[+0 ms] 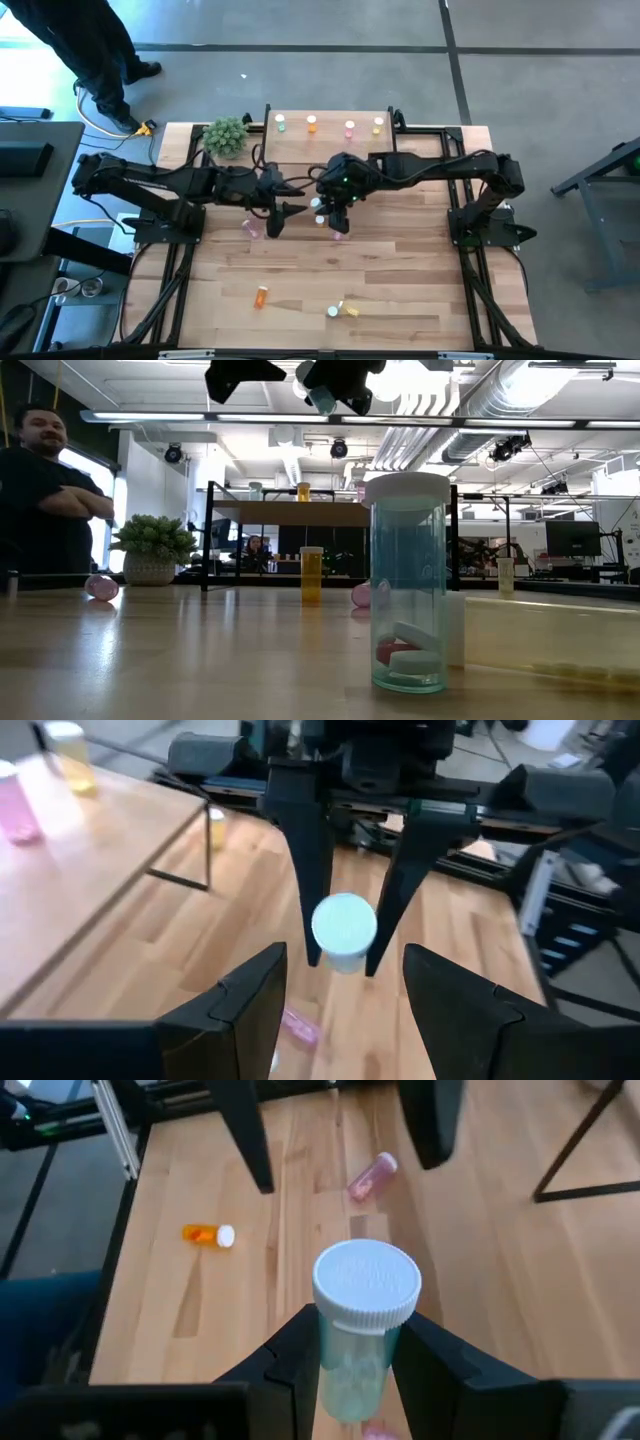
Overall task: Pick and place medicine bottles onto shelf by color
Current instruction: Put the top blue pill bottle on the shelf aligned with the blue pill bottle
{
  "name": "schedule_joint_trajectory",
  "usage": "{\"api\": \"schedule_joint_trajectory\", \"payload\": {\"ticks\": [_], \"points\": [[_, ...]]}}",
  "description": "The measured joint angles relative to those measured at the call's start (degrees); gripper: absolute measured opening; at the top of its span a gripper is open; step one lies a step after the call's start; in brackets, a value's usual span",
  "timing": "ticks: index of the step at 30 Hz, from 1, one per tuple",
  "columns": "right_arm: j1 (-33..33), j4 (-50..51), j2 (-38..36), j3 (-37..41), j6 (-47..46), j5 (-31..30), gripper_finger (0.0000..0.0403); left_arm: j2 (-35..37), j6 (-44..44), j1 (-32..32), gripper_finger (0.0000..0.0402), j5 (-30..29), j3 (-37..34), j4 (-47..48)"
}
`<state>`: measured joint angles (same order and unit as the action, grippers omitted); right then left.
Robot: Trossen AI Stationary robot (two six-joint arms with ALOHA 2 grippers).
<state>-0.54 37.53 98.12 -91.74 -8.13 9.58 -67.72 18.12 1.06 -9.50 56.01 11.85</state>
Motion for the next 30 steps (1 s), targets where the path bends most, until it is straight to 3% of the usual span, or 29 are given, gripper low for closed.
{"api": "schedule_joint_trajectory", "payload": {"ticks": [10,30], "points": [[2.65,-2.62,1.12,-0.07,-3.06,0.10,0.0099,0.00,2.94,1.59,0.0193,9.04,0.00,0.60],[4.07,-9.20,3.55,-0.04,-7.07,0.72,0.0099,-0.27,8.27,1.48,0.0193,12.53,0.01,3.79]]}}
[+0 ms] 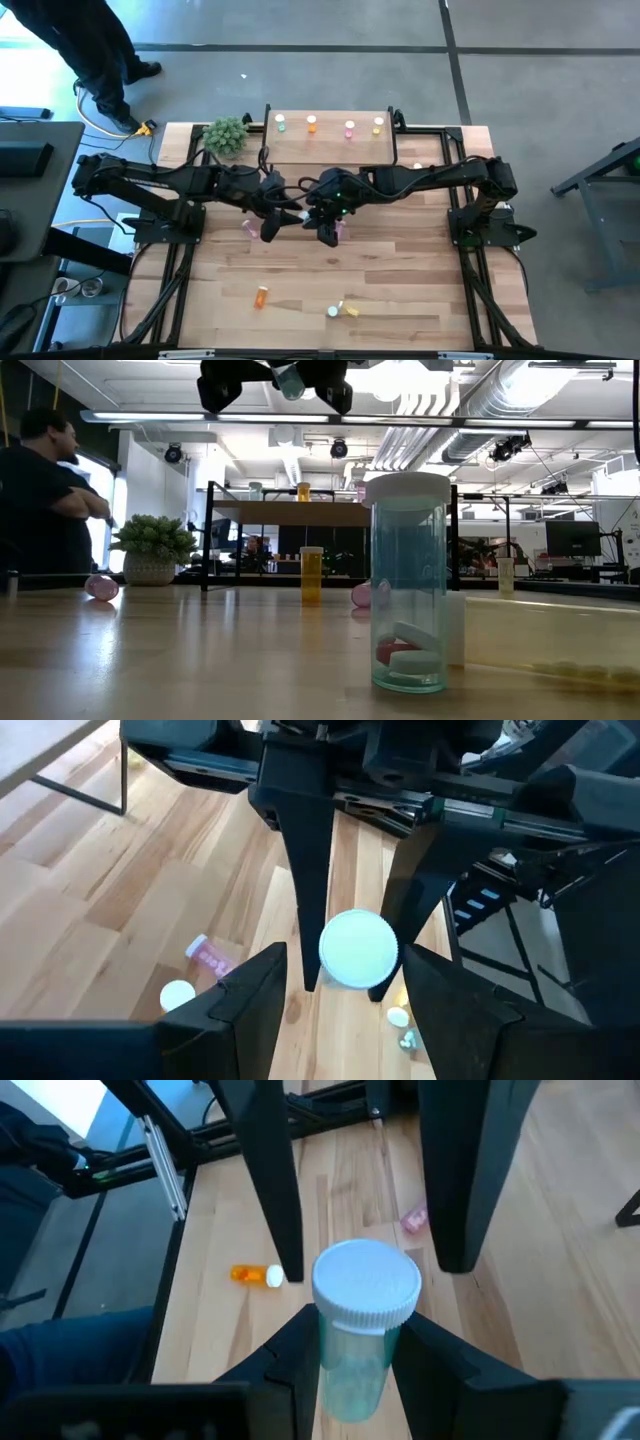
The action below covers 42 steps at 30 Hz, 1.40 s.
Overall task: Pick and place medicine bottles onto shelf by color
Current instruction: Put the top blue pill bottle on the shelf aligned with the blue pill bottle
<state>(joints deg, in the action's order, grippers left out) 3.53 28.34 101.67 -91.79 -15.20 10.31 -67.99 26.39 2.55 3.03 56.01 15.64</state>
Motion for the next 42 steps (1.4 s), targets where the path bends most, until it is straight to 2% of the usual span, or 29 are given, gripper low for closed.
{"api": "schedule_joint_trajectory", "payload": {"ticks": [19,32,42], "points": [[-0.04,-2.58,0.00,0.00,0.02,-0.02,0.0099,-0.50,-0.42,-0.02,0.0190,-0.37,0.02,-0.90],[-0.15,-2.56,0.00,0.00,0.02,-0.20,0.0099,-0.48,-1.51,-0.02,0.0129,0.80,0.02,-1.99],[-0.17,-2.80,0.00,0.04,0.17,-0.17,0.0099,-0.48,-1.51,-0.02,0.0120,1.26,0.02,-1.81]]}}
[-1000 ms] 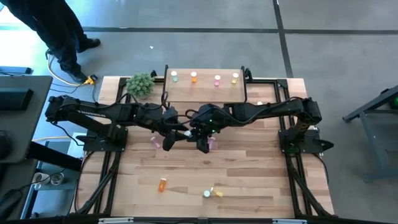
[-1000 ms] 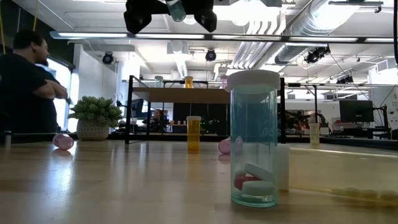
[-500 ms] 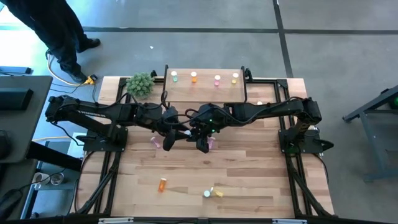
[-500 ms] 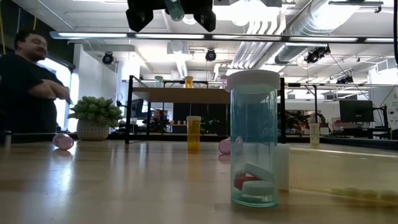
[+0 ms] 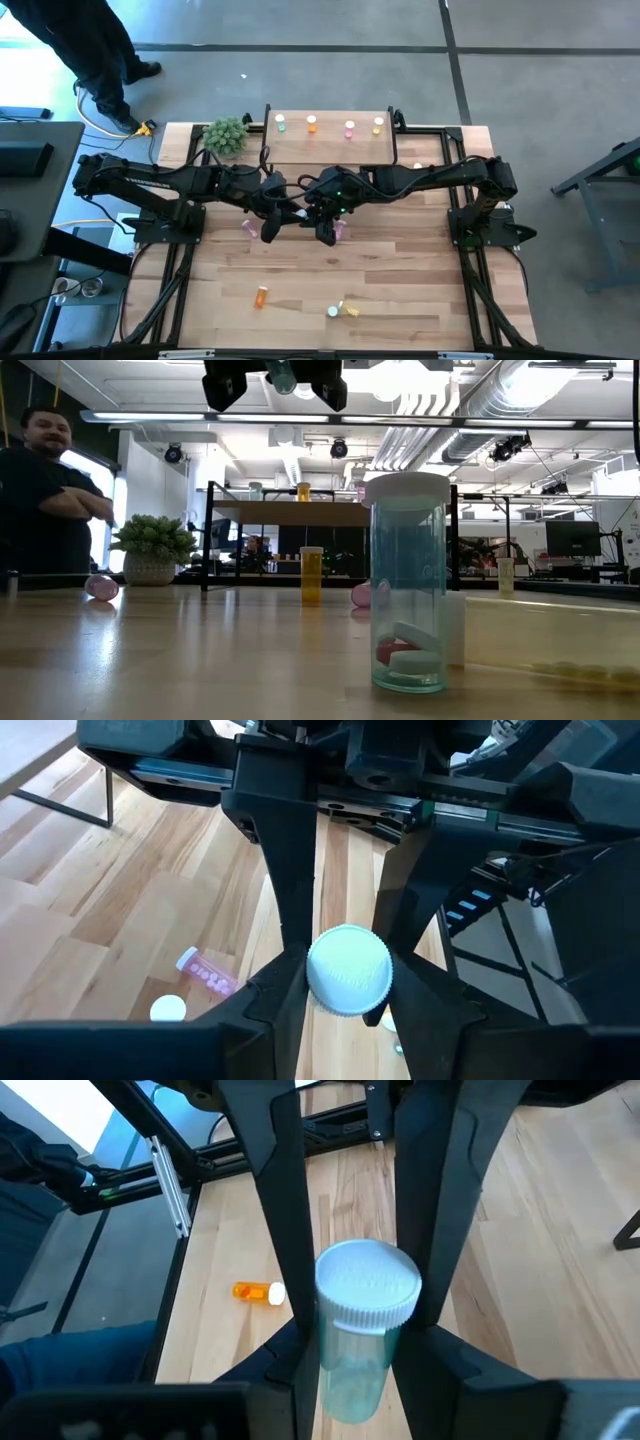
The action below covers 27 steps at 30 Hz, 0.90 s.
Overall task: Pick and place medicine bottles onto shelf by color
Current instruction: Put the top blue pill bottle on the shelf aligned with the blue pill bottle
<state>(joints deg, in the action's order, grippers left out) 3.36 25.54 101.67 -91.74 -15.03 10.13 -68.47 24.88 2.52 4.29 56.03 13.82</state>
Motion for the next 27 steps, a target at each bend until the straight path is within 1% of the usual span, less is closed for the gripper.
{"api": "schedule_joint_trajectory", "payload": {"ticks": [11,14,20,24,27], "points": [[-0.09,-0.02,0.00,0.00,2.23,-0.62,0.0102,0.00,-1.11,0.02,0.0110,-0.02,0.00,0.13],[-0.09,-0.04,0.00,0.00,2.89,-0.61,0.0119,0.00,-1.10,0.02,0.0110,-0.69,0.00,0.12],[-1.01,0.70,-0.30,0.00,3.54,-0.66,0.0159,0.02,-1.11,0.05,0.0109,-4.12,0.04,1.66],[-2.69,2.22,-1.65,0.00,3.53,-0.47,0.0169,0.02,-1.59,0.09,0.0109,-5.52,0.02,2.07],[-3.73,2.75,-2.67,0.00,3.90,-0.45,0.0169,0.00,-1.70,0.09,0.0109,-8.09,0.02,2.64]]}}
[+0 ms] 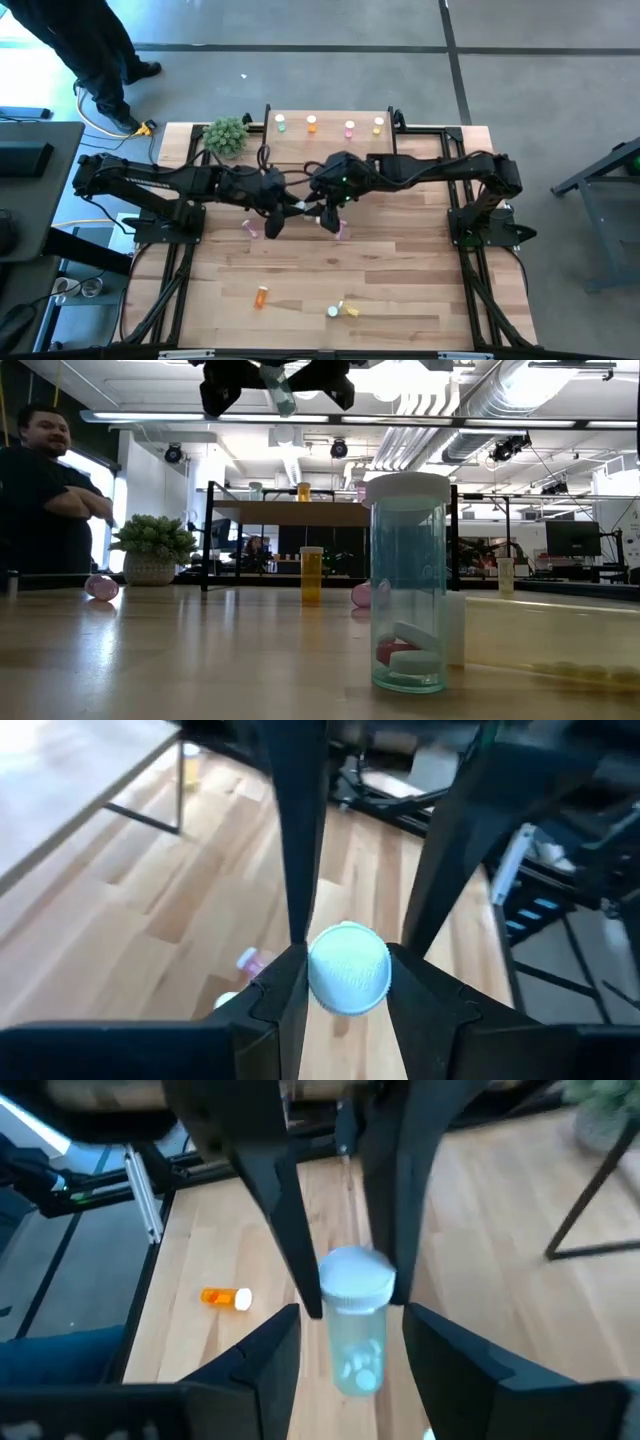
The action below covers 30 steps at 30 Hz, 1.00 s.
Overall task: Pick and place medicine bottles onto shelf by color
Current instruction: Put the top blue pill bottle on the shelf aligned with the blue pill bottle
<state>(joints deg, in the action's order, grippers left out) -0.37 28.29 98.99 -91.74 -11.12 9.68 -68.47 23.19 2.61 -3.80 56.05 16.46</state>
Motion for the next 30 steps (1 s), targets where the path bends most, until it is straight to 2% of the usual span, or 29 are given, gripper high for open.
{"api": "schedule_joint_trajectory", "payload": {"ticks": [8,14,30], "points": [[-2.33,3.52,-3.29,0.00,3.38,0.04,0.0170,0.00,-0.90,1.37,0.0109,-7.53,-0.02,4.11],[-4.70,4.93,-5.80,-0.04,6.44,0.01,0.0170,0.00,-3.38,5.08,0.0109,-12.35,-0.02,5.52],[-14.54,12.38,-8.49,-0.09,12.05,-0.67,0.0170,0.00,-13.29,24.59,0.0108,-12.22,4.13,11.30]]}}
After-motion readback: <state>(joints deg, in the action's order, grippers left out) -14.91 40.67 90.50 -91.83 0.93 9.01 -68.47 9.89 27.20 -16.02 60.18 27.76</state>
